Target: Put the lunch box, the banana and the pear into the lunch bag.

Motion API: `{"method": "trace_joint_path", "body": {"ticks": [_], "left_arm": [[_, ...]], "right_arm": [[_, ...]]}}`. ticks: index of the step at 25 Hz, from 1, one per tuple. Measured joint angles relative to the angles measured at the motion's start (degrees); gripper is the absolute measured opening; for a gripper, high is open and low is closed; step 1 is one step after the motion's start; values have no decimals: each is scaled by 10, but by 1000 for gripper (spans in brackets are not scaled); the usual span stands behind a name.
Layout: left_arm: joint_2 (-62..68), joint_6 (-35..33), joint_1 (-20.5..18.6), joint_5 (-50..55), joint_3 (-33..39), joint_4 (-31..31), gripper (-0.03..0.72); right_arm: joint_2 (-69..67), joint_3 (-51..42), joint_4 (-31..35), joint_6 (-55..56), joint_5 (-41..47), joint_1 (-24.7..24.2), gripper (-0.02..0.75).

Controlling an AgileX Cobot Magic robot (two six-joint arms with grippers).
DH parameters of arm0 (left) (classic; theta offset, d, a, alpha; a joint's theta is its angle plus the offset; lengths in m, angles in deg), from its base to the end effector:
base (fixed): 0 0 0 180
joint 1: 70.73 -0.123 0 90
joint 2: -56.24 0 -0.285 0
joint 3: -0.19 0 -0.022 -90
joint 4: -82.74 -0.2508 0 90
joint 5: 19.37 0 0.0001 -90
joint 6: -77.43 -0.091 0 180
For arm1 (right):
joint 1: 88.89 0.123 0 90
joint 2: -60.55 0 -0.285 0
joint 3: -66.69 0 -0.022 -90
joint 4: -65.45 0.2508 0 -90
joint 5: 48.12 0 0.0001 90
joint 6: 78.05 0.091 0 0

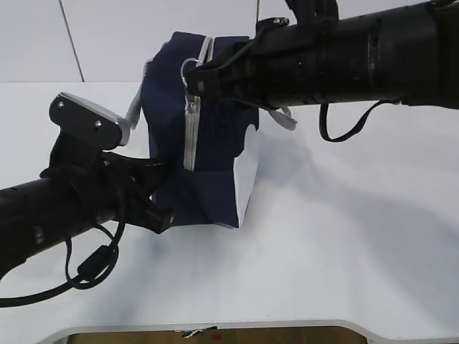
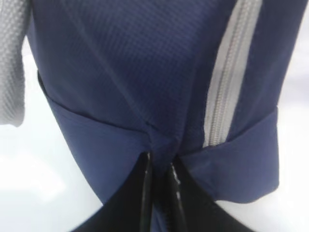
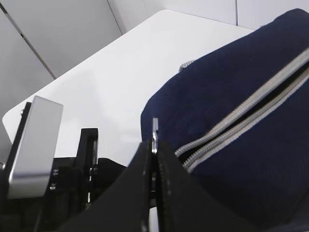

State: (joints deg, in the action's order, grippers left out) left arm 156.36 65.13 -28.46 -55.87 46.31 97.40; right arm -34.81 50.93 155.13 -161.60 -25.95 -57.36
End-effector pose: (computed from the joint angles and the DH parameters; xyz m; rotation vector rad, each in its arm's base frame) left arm 0.2252 -0.1862 0.1755 0.6113 1.8432 -0.3420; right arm 0.2778 0.2108 0.3064 -0.6953 1.8749 0.8049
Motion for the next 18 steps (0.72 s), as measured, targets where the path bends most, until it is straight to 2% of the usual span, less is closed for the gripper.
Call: {"method": "trace_joint_path", "body": {"ticks": [9,18], "left_arm": [[-38,-10,0,55,9,-17,20],[-49,-23,0,61,11,-19,18]], "right_arm": [[0,3,25,-4,-1,0,17],[-14,44,29,-39,-49,0,17]]}}
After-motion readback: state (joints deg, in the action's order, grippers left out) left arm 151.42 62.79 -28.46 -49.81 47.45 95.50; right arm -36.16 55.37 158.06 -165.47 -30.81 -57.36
